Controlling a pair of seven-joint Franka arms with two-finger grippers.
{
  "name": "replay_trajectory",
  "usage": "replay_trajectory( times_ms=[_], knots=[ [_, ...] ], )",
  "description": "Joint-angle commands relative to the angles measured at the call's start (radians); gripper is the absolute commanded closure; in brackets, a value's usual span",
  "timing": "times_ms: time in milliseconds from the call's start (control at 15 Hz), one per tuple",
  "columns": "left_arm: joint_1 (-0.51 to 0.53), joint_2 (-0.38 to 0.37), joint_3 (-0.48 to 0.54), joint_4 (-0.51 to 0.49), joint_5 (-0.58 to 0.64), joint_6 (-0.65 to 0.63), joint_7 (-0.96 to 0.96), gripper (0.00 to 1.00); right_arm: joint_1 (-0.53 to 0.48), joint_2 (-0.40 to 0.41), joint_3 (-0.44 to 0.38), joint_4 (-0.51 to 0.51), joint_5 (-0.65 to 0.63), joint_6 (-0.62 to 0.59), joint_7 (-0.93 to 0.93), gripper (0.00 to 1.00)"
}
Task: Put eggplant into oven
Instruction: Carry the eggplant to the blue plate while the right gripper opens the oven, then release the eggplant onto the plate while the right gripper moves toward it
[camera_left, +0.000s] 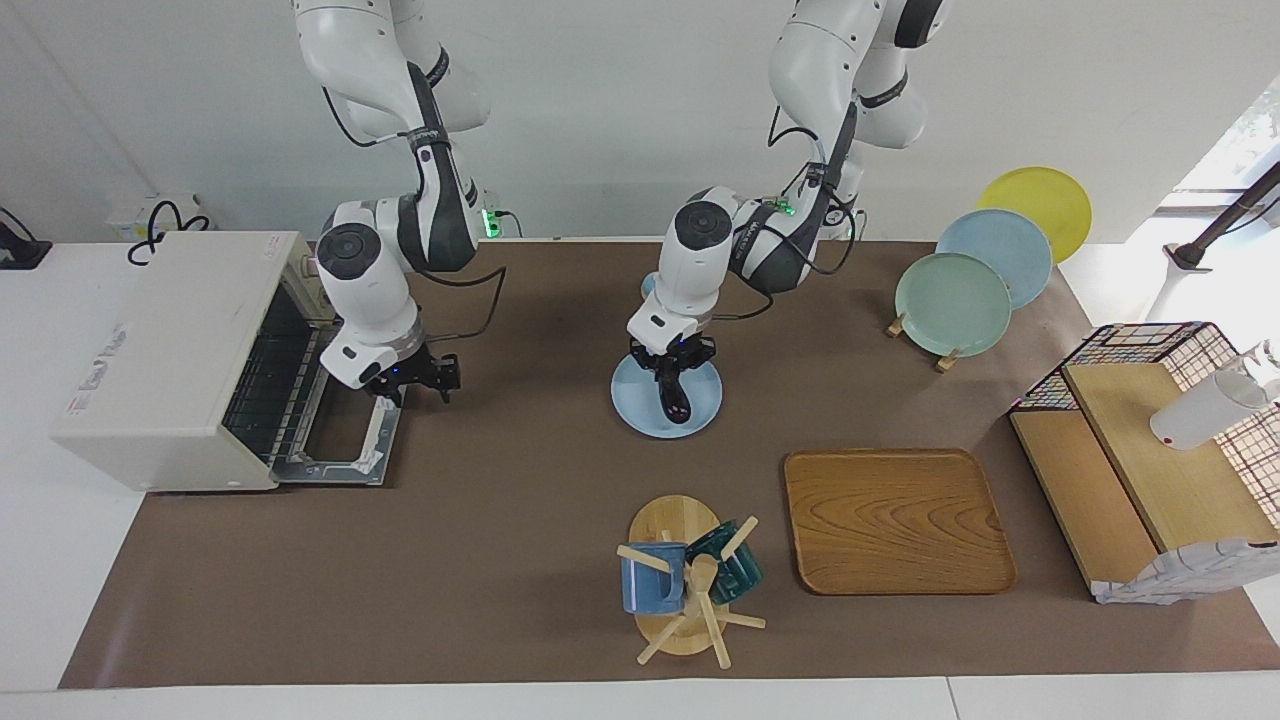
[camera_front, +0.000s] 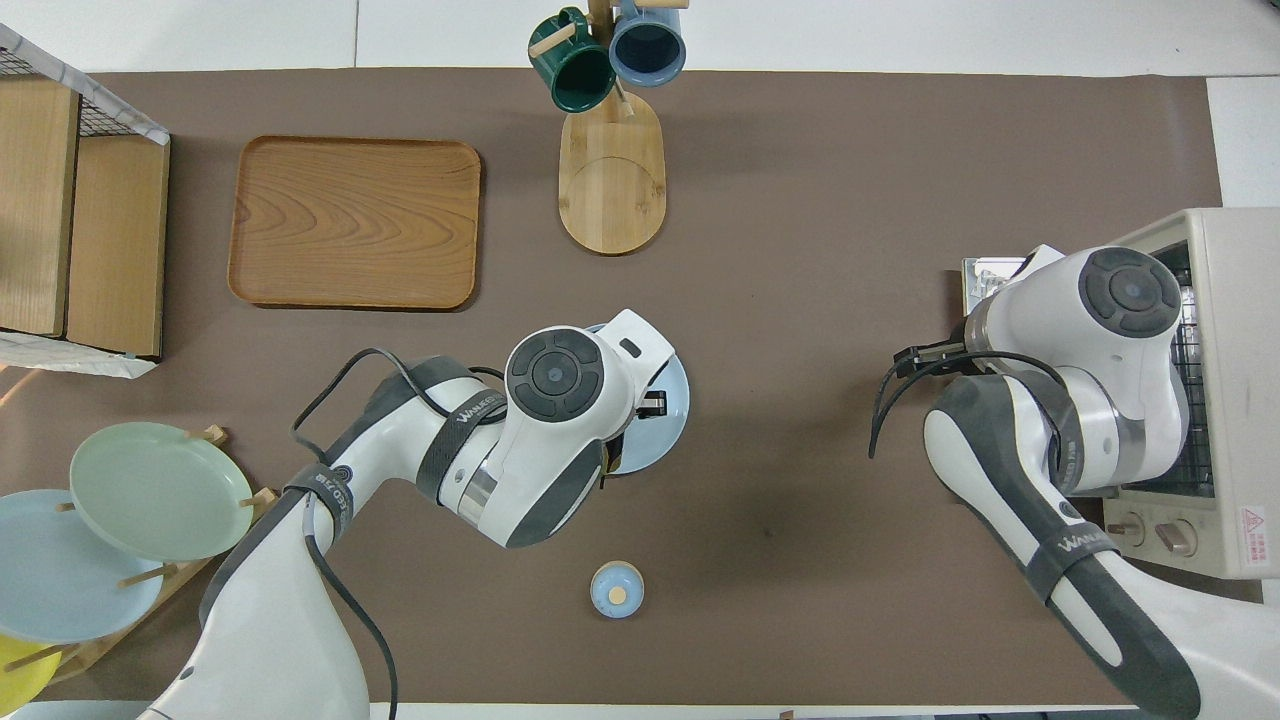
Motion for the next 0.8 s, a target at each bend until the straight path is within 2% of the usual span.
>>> replay_trajectory(
  times_ms=[0, 67, 133, 333, 600, 733],
  knots=[
    [-0.011, -0.006, 0.018, -0.001, -0.014, 0.016, 0.004, 1.00, 0.024, -0.019, 0.009, 0.000, 0.026, -0.034, -0.014, 0.00],
    [-0.003, -0.006, 0.017, 0.002, -0.014, 0.017, 0.006, 0.90, 0.029, -0.019, 0.009, 0.002, 0.026, -0.034, -0.019, 0.00],
    [-0.003, -0.006, 0.018, 0.007, -0.014, 0.015, 0.004, 0.01, 0.030, -0.019, 0.009, 0.002, 0.026, -0.031, -0.018, 0.00],
    [0.039, -0.035, 0.018, 0.018, -0.015, -0.028, 0.007, 0.00, 0.032, -0.022, 0.012, 0.005, 0.028, -0.031, -0.017, 0.00],
    [0.141, -0.083, 0.018, 0.110, -0.015, -0.213, 0.080, 0.00, 0.078, -0.045, 0.027, 0.006, 0.030, -0.044, -0.014, 0.00],
    [0.202, -0.116, 0.018, 0.140, -0.014, -0.291, 0.134, 0.00, 0.127, -0.034, 0.038, 0.050, 0.030, -0.043, -0.008, 0.00]
  ],
)
